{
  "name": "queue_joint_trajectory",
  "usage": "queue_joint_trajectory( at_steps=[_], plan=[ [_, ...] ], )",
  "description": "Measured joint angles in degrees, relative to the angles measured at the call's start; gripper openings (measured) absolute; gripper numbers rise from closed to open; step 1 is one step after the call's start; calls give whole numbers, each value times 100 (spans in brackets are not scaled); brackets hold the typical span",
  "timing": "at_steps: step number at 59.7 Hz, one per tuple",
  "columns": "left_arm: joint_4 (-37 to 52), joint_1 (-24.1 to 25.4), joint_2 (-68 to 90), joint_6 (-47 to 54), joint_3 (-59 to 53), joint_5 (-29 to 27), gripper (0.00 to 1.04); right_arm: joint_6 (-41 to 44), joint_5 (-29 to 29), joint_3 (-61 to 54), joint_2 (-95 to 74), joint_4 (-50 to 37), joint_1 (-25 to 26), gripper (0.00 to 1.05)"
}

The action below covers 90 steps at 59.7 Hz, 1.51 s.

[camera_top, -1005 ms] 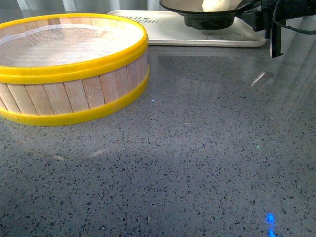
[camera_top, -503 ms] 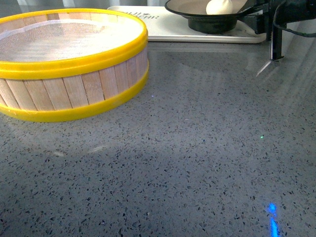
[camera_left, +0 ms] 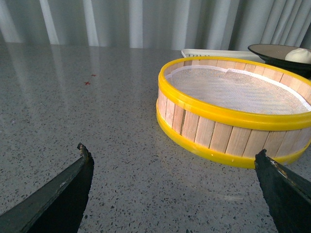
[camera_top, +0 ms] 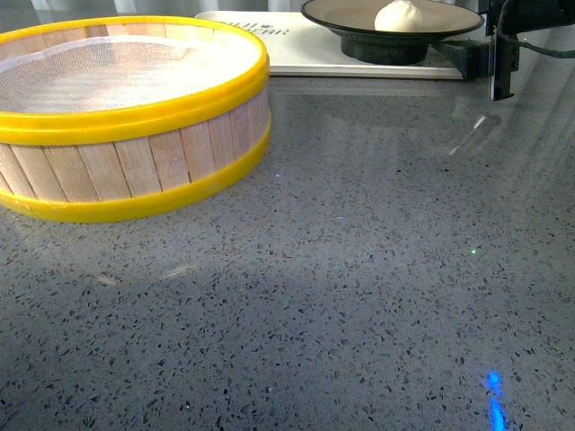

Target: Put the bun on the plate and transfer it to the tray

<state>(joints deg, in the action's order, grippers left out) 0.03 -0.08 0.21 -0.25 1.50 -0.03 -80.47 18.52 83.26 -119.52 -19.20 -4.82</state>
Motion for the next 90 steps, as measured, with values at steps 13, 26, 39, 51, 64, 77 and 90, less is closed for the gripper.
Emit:
queue_joint_trajectory(
  at_steps=[13, 26, 39, 51, 64, 77, 90],
  plan=[
    [0, 0, 0, 0, 0, 0, 98, -15, -308, -957, 933, 48, -74, 97],
    [0, 0, 0, 0, 0, -2, 98, 299, -713, -2098, 2151, 175, -92, 96],
    [0, 0, 0, 0, 0, 0, 98, 1727, -1427, -3412, 4299, 603, 271, 96],
    [0, 0, 0, 0, 2, 0, 98, 4269, -2131, -4699, 6448, 468, 911, 96],
    [0, 0, 0, 0, 0, 0, 98, 7506, -2365, -6566, 8179, -758, 1423, 96],
    [0, 0, 0, 0, 0, 0, 98, 8006, -723, -7753, 8876, -481, 1711, 70],
    [0, 0, 0, 0, 0, 0, 98, 8015, -1075, -7932, 9457, -186, 1333, 35]
  ],
)
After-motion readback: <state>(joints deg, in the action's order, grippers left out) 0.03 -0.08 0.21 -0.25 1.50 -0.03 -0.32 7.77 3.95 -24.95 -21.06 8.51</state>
